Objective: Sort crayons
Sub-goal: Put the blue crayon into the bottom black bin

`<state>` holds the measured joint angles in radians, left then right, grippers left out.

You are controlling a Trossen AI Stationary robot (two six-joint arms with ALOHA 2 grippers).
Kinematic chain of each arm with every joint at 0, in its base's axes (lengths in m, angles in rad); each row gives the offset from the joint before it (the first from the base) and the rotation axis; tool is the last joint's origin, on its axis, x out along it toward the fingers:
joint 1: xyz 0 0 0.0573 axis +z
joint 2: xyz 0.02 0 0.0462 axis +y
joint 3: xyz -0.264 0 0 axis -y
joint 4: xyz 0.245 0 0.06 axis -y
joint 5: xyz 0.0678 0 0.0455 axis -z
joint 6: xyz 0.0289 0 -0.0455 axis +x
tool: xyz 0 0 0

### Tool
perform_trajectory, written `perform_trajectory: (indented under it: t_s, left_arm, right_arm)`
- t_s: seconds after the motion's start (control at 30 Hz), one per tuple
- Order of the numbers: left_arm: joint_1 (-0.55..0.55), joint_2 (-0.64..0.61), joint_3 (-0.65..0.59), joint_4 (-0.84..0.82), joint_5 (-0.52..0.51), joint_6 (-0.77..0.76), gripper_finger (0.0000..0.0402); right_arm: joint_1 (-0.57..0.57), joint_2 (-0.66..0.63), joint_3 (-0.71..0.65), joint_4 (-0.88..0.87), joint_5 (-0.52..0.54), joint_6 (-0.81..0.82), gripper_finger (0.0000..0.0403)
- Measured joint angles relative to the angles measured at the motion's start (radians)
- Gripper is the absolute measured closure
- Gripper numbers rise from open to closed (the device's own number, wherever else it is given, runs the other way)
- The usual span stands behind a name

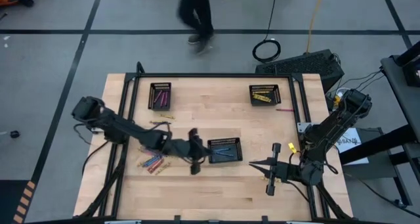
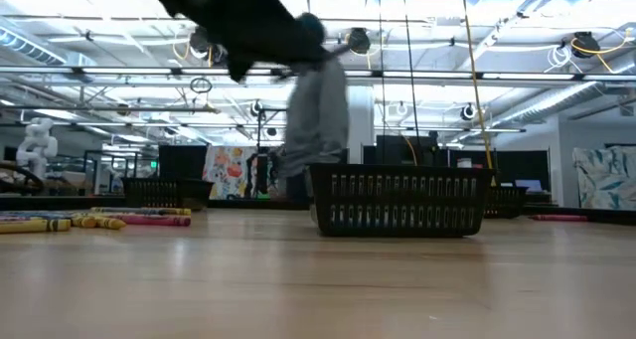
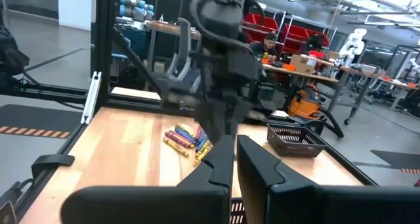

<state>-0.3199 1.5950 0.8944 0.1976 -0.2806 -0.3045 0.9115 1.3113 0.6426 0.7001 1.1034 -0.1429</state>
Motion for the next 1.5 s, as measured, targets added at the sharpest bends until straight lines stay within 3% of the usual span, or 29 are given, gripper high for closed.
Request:
perform_trajectory:
  t_s: [0.17,0.33,0.47,0.67,1.23,1.33,1.5]
  left_arm:
    - [0.077,0.138,0.033,0.143,0.061,0.054,0.0398]
    - [0.123,0.254,0.115,0.153,0.14,0.082,0.04]
    - [0.147,0.331,0.184,0.095,0.208,0.078,0.04]
    - [0.158,0.407,0.277,-0.079,0.224,0.075,0.0401]
    - [0.19,0.416,0.308,-0.167,0.198,0.074,0.039]
    - [0.194,0.416,0.308,-0.171,0.198,0.073,0.0372]
    - [0.201,0.416,0.308,-0.197,0.202,0.05,0.0308]
  right_arm:
    - [0.0,0.0,0.0,0.008,0.0,0.0,0.0397]
    - [0.0,0.0,0.0,0.007,0.0,0.0,0.0397]
    - [0.0,0.0,0.0,0.008,0.0,0.003,0.0397]
    - [0.0,0.0,0.0,0.009,0.0,0.003,0.0397]
    - [0.0,0.0,0.0,0.007,-0.003,0.01,0.0397]
    - [0.0,0.0,0.0,0.007,-0.003,0.01,0.0397]
    - [0.0,0.0,0.0,0.006,-0.004,0.01,0.0397]
